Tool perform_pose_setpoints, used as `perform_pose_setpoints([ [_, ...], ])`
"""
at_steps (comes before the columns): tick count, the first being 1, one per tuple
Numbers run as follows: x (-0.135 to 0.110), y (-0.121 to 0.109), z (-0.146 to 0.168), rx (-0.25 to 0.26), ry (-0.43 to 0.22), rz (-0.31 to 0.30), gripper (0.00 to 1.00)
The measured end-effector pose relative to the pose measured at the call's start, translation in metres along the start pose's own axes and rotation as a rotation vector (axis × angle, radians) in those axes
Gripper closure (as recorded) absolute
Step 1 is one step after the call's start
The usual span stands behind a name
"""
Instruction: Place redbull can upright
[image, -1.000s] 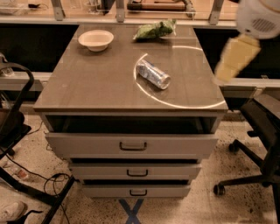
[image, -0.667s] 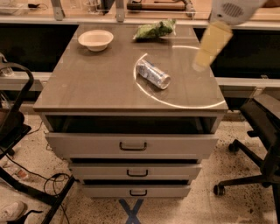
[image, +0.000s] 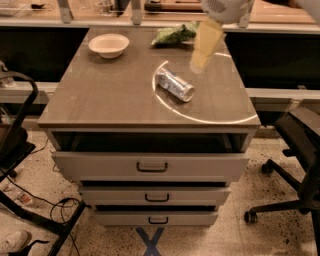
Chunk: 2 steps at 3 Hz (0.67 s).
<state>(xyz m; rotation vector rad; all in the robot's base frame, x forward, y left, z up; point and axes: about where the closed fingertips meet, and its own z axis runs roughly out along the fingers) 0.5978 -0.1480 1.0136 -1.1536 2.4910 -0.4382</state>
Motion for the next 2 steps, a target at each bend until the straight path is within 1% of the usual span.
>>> perform_pose_setpoints([
  [1,0.000,-0.002,0.000,0.004,-0.007,0.001,0.00],
  [2,-0.017,0.003,0.014,-0.011,0.031,0.021,0.00],
])
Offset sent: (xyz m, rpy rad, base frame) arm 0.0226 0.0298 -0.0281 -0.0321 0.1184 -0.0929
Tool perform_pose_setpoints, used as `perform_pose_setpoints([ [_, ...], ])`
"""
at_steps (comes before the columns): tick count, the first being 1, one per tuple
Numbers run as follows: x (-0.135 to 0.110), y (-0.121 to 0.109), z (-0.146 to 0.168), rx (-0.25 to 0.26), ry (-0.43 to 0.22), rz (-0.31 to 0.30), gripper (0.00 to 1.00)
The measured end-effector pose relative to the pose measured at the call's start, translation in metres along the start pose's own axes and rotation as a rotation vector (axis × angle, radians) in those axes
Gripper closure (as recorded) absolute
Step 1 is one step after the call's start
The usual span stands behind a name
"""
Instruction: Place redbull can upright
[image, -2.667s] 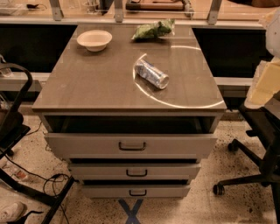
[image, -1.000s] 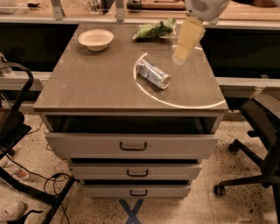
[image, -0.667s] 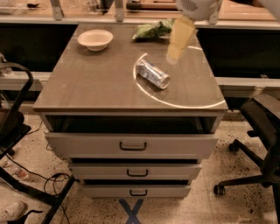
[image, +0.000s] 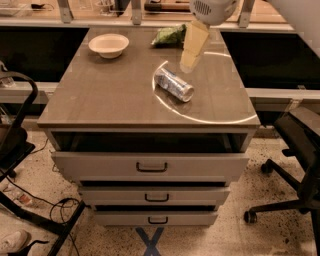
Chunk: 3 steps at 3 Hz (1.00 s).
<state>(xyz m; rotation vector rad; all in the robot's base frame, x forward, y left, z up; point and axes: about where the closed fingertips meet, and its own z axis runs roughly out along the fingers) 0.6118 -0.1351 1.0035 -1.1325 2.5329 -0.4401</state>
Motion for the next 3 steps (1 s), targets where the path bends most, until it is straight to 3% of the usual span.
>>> perform_pose_setpoints([
  [2,-0.078,0.006,0.070,-0.033,0.102,0.090,0.00],
  [3,-0.094,0.012,0.099,-0.070,0.137,0.146,0.00],
])
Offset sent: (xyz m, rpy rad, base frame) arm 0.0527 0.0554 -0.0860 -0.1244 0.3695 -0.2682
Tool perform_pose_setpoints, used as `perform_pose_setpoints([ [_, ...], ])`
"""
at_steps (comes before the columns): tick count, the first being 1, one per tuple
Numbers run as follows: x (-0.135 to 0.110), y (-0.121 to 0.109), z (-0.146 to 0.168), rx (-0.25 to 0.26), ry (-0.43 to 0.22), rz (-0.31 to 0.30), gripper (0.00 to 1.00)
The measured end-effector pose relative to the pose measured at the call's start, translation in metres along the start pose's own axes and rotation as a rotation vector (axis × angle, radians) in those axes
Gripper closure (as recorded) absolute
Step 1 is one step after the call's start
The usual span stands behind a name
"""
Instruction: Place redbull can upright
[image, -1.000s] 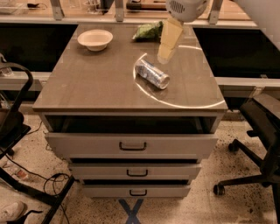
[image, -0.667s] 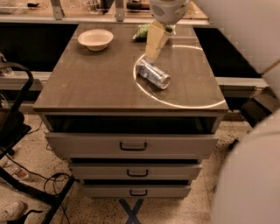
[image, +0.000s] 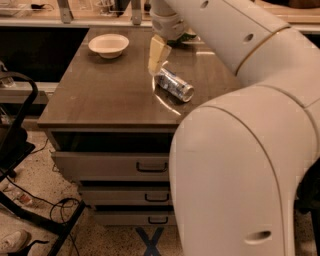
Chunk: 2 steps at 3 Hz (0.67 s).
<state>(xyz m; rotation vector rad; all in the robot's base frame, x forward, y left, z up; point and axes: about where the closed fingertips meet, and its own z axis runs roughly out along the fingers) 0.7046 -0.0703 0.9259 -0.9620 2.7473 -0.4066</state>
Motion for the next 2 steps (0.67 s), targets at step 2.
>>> perform_pose_setpoints([
  [2,0.013,0.016,0.023,-0.096,0.056,0.041,0.00],
])
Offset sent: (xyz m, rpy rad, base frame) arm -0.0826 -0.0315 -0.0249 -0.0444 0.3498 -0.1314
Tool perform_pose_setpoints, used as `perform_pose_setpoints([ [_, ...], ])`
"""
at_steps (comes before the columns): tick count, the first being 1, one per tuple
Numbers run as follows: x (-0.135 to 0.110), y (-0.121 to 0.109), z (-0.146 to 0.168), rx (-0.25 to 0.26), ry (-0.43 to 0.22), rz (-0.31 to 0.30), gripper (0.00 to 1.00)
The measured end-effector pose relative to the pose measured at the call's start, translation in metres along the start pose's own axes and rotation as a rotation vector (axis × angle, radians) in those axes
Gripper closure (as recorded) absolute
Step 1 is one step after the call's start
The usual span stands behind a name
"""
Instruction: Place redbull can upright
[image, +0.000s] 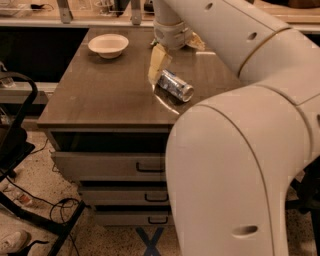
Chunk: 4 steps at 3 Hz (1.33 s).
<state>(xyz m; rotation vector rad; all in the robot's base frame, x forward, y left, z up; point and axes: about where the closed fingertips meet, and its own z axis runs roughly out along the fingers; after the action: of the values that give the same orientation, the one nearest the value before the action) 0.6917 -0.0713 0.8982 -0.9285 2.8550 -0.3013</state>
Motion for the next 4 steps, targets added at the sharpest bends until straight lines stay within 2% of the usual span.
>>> perform_pose_setpoints([
  [2,0.010,0.026,0.016,-0.135,0.013,-0.013,0.00],
  [3,0.006,0.029,0.024,-0.198,-0.035,-0.010,0.00],
  [4,0.004,0.024,0.029,-0.226,-0.061,-0.002,0.00],
])
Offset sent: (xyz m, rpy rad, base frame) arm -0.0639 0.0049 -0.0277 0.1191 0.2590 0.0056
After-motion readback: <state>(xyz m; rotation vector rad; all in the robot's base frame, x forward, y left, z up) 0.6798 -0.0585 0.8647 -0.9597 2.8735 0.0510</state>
